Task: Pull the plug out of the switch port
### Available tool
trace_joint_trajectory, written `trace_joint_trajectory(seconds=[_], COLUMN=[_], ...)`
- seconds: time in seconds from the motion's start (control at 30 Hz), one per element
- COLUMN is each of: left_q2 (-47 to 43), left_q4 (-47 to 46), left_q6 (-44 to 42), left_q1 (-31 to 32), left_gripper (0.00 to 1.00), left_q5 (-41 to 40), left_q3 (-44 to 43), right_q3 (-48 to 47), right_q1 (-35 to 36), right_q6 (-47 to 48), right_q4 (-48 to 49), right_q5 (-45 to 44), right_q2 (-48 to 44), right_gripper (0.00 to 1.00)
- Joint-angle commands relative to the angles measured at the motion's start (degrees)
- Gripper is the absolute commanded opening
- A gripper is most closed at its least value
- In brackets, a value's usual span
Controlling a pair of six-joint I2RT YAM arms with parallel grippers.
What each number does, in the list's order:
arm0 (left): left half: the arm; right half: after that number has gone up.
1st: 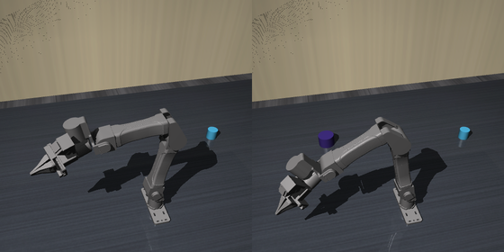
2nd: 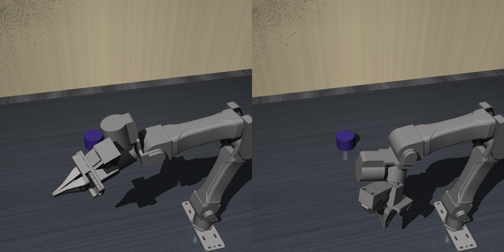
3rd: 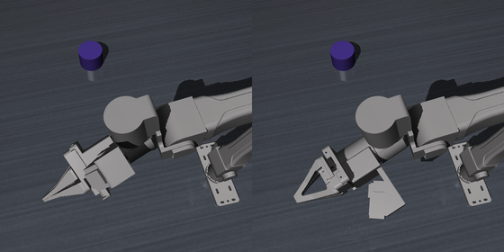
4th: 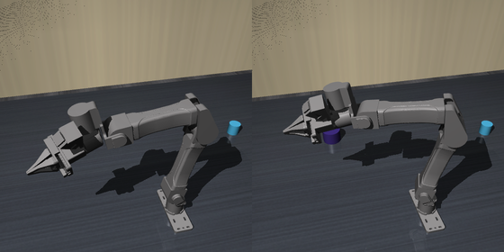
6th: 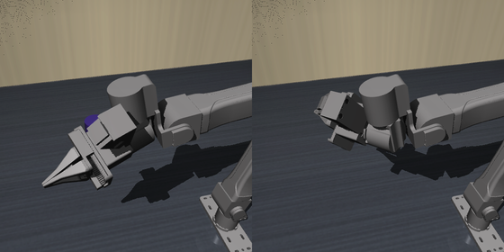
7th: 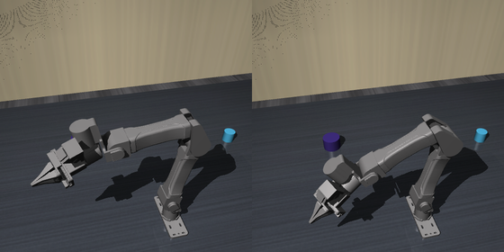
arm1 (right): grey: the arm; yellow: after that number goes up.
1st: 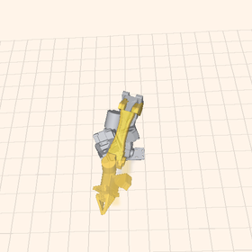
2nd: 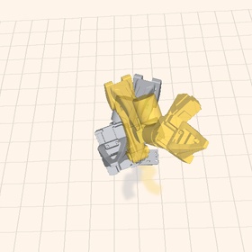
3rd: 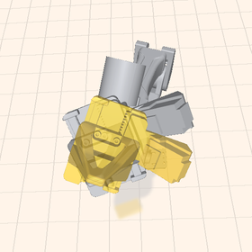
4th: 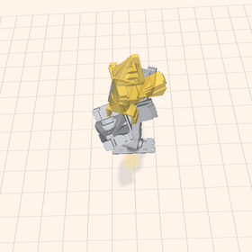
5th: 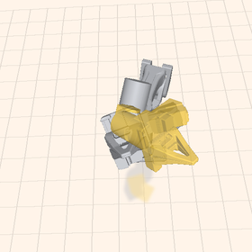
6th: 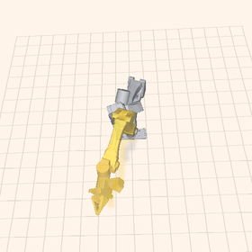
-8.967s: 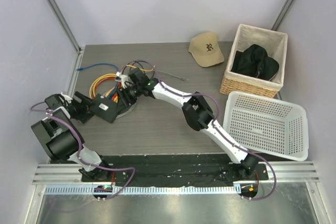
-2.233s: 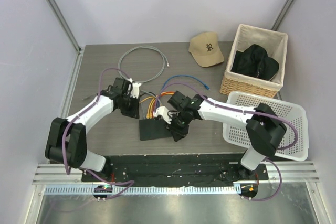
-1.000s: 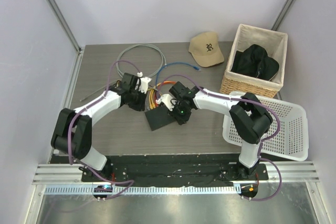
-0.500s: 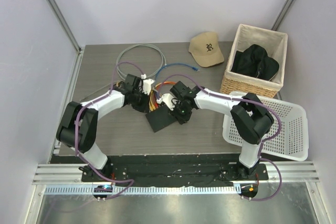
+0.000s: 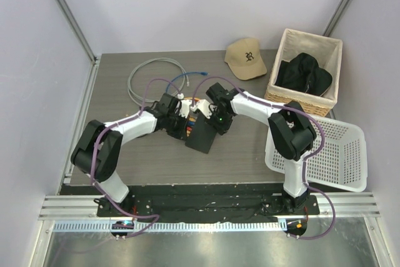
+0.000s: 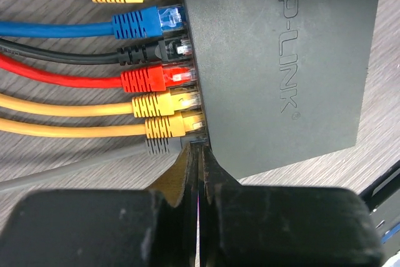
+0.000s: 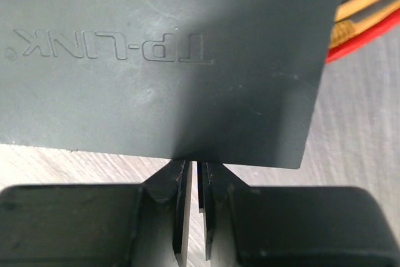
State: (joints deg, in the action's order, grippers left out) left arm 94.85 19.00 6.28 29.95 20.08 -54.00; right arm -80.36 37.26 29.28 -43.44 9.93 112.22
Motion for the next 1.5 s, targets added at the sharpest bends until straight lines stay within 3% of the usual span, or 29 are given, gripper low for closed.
trace_joint_trajectory(seconds=[0.0, 0.43, 0.7, 0.97, 1.2, 1.47], left_q2=[1.66, -8.71, -1.52, 2.44, 4.11, 6.93], left_q4=[-1.78, 4.20, 7.27, 9.38, 7.27, 7.62], left_q6=[-2.95, -4.00, -4.00, -2.60, 0.04, -0.13], left_q1=[6.08, 3.10, -2.00, -2.88, -2.53, -1.30], left_gripper=[0.01, 0.01, 0.00, 0.00, 0.00, 0.00], left_q5=[7.78, 7.61, -0.64, -2.50, 0.32, 0.40], left_q3=[-0.67, -5.24, -14.11, -15.00, -13.24, -12.36], right_q3=[-6.21, -2.97, 2.04, 4.15, 4.69, -1.90], right_q1=[-0.16, -3.50, -4.21, -5.88, -5.97, -5.97], right_q6=[-0.80, -3.61, -13.52, -31.73, -33.32, -33.06], right_q4=[9.08, 9.07, 9.95, 13.47, 15.05, 16.11], right_q5=[-1.15, -0.44, -0.44, -7.38, -6.95, -4.66], right_q2=[2.03, -4.02, -8.77, -8.51, -5.97, -0.26], right_gripper=[0.17, 0.20, 0.21, 0.01, 0.01, 0.01])
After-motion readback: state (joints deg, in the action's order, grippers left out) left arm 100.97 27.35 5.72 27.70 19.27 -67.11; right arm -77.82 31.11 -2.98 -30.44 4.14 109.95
